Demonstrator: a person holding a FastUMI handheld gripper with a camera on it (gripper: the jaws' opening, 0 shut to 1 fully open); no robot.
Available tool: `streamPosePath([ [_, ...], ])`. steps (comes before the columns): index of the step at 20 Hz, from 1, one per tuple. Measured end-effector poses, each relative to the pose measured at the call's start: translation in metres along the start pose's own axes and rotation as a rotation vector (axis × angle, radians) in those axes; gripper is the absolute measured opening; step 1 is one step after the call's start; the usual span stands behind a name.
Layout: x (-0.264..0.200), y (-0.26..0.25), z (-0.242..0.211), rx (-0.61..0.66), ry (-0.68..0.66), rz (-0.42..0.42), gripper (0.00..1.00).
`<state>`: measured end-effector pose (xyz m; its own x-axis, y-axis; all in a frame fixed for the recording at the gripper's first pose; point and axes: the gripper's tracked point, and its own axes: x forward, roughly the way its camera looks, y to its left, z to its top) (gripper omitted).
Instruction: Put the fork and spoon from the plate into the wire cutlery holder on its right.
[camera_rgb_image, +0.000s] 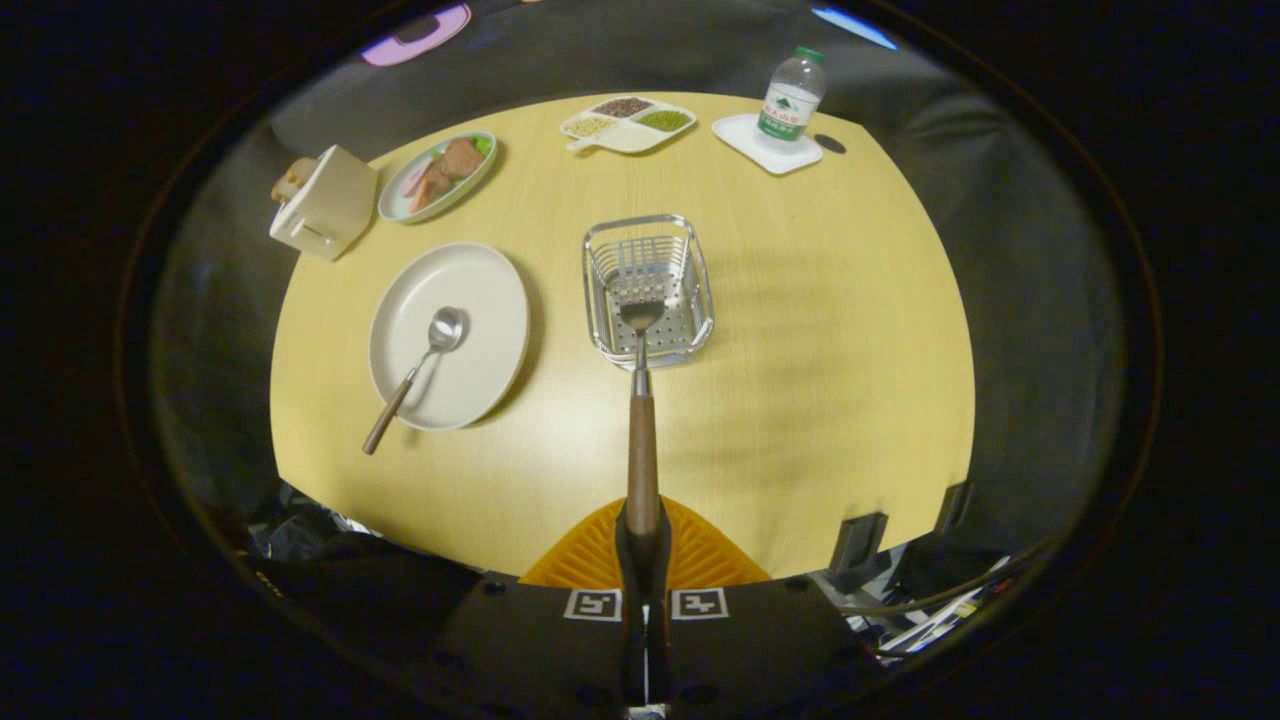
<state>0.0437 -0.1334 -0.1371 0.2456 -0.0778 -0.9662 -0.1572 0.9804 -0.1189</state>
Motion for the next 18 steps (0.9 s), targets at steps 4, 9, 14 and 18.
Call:
streamPosePath([
  [4, 0.004, -0.002, 0.004, -0.041, 0.008, -0.009, 0.04],
  [9, 0.000, -0.002, 0.016, -0.003, -0.039, 0.030, 0.28],
  [14, -0.007, -0.014, 0.016, 0.036, -0.080, 0.022, 0.56],
  [18, -0.018, -0.008, 0.013, 0.043, -0.104, 0.036, 0.75],
])
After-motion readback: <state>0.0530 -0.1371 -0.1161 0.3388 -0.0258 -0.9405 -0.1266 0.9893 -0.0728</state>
